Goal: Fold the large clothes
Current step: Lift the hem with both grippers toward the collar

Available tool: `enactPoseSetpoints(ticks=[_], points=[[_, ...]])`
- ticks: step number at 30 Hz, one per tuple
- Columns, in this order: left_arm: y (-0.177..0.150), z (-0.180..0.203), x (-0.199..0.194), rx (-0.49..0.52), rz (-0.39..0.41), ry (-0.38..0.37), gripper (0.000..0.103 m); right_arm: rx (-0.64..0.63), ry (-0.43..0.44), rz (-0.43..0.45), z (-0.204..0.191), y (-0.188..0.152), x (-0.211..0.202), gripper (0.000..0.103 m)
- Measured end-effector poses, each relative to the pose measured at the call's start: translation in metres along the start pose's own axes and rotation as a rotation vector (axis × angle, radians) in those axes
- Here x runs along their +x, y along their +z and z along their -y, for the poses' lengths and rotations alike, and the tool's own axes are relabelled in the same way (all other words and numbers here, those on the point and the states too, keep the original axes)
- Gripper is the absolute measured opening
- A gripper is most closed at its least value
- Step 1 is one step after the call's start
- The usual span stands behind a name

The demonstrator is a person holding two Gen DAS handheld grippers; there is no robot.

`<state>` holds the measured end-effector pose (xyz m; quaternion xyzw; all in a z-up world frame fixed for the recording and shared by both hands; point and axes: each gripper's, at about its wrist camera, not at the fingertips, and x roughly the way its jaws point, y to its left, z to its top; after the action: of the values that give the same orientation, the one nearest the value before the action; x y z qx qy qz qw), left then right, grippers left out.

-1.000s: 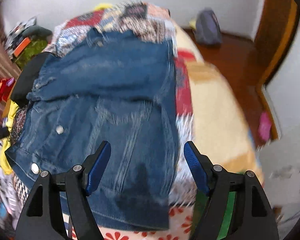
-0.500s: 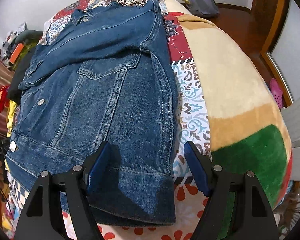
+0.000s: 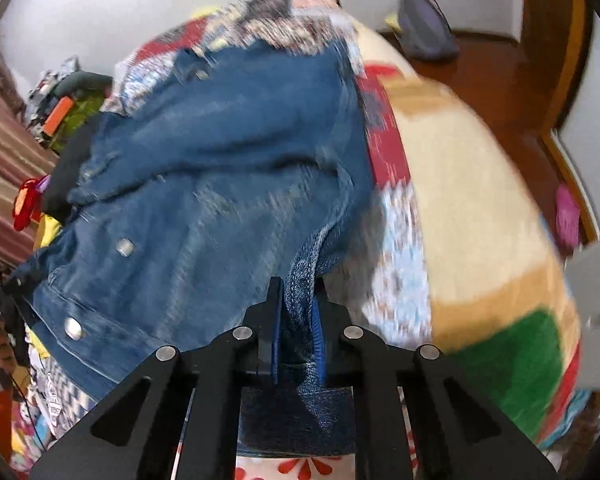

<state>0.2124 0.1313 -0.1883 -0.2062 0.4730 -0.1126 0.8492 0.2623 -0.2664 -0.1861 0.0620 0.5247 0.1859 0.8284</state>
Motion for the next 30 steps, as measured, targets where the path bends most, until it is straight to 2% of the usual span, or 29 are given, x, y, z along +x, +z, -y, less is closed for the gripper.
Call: enactPoseSetpoints(ticks=[6,10,14,17,20,25,30], points=[[0.059,0.015,-0.011,0.025,0.106,0.006,0.014,-0.062,0.018,0.111,-0.016,0.061,-0.018,0.011],[0.114,0.006,-0.02,0.009,0.184,0.029,0.013,-0.077,0.005,0.191,-0.022,0.116,-0.018,0.011],[0.167,-0.011,-0.006,-0.039,0.238,0.075,0.013,-0.035,-0.003,0.232,-0.018,0.164,-0.002,0.011],[0.193,-0.032,0.019,-0.084,0.222,0.095,0.013,0.006,-0.007,0.231,-0.009,0.195,0.026,0.011],[0.207,-0.052,0.054,-0.099,0.181,0.135,0.013,0.031,-0.007,0.188,-0.001,0.212,0.06,0.011],[0.213,-0.072,0.103,-0.07,0.109,0.215,0.014,0.047,-0.027,0.104,0.014,0.221,0.117,0.011],[0.207,-0.082,0.137,-0.013,0.031,0.272,0.018,0.027,-0.07,0.031,0.024,0.218,0.15,0.012]])
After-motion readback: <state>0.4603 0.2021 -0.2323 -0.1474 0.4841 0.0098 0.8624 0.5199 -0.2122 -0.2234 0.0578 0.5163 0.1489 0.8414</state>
